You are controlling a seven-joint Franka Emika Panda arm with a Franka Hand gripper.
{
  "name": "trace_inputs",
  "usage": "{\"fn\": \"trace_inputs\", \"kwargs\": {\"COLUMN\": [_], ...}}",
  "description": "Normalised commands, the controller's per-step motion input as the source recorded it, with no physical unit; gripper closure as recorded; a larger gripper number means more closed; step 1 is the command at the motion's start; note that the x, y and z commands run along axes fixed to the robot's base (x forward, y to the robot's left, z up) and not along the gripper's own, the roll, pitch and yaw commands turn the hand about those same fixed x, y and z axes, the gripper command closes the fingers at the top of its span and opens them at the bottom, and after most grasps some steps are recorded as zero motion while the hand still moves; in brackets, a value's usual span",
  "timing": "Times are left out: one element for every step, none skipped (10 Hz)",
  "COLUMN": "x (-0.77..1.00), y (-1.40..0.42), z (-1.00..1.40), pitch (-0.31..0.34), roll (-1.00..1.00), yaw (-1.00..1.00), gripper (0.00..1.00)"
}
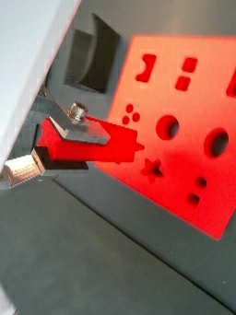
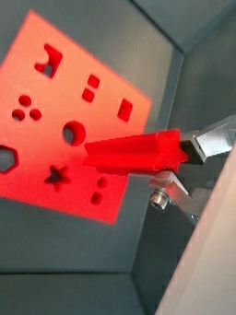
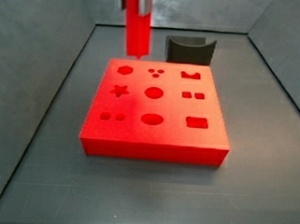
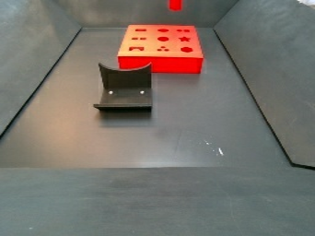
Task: Insert the star object.
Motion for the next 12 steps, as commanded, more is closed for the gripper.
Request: {"fn": "trace_inputs", "kwargs": {"x": [-0.35,-0.4,-0.27,0.0,0.09,0.13,0.0,-0.05,0.0,-0.09,-0.07,-0.08], "y": [0.0,0.0,0.0,0.0,0.04,0.19,0.12,0.06,0.0,0.0,0.0,0.0], "z": [-0.46,-0.31,-0.37,-0.29,-0.36,-0.49,-0.49,-0.24,-0.18,-0.2,-0.2,-0.21], "pitch": [0.0,-0.019,-0.073,-0.086,-0.076,-0.121,-0.133,-0.074,-0.064,-0.083,-0.067,-0.066], "roll": [0.0,0.0,0.0,0.0,0.0,-0.02,0.0,0.0,0.02,0.03,0.03,0.04], "yaw": [-0.48,-0.36,-0.25,-0.05,-0.02,0.0,0.0,0.0,0.0,-0.05,-0.06,-0.09], "gripper": [1.0,1.0,1.0,1.0,1.0,1.0,1.0,1.0,1.0,1.0,1.0,1.0]}}
